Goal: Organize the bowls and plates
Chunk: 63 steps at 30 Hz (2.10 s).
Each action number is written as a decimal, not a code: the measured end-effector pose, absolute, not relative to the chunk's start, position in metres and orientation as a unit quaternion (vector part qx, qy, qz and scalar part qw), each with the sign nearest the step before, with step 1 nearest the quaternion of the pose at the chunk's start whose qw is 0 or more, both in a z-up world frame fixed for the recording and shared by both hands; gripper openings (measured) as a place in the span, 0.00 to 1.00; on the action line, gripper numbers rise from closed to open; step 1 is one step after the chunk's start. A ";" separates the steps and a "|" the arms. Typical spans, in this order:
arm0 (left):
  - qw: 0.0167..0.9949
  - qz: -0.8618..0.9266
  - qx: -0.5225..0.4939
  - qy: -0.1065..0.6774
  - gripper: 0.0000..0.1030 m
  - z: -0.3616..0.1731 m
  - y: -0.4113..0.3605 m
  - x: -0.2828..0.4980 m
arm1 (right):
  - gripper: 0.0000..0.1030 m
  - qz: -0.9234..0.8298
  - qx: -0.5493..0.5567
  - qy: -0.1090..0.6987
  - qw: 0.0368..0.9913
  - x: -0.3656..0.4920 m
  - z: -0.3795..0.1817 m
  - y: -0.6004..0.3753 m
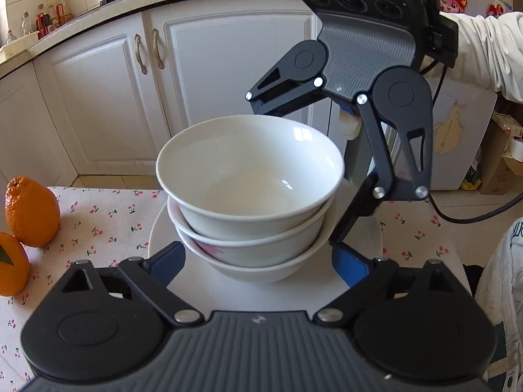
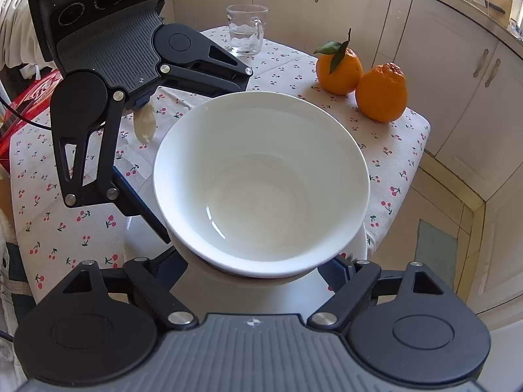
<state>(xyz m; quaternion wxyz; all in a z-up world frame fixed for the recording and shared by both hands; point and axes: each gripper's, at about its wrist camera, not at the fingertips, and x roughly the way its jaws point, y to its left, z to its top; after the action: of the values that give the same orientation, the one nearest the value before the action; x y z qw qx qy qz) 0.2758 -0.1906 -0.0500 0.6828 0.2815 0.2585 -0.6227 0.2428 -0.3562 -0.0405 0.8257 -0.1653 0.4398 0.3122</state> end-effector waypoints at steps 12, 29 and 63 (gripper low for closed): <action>0.776 -0.535 0.261 0.206 0.96 -0.029 -0.157 0.235 | 1.00 0.273 -0.153 0.424 0.850 0.211 -0.022 -0.350; 0.926 -0.236 0.097 0.278 0.99 -0.007 -0.114 0.129 | 1.00 -0.084 0.008 0.372 0.924 0.094 -0.004 -0.307; 0.956 -0.160 0.068 0.237 0.99 0.040 -0.084 0.051 | 1.00 -0.156 0.013 0.278 0.948 0.006 0.048 -0.252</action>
<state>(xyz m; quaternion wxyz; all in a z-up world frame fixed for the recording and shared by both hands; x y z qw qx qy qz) 0.0509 -0.0845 0.0398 0.9558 0.0683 0.2371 -0.1602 0.0055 -0.2520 0.0477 0.9476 0.0134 0.2782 -0.1562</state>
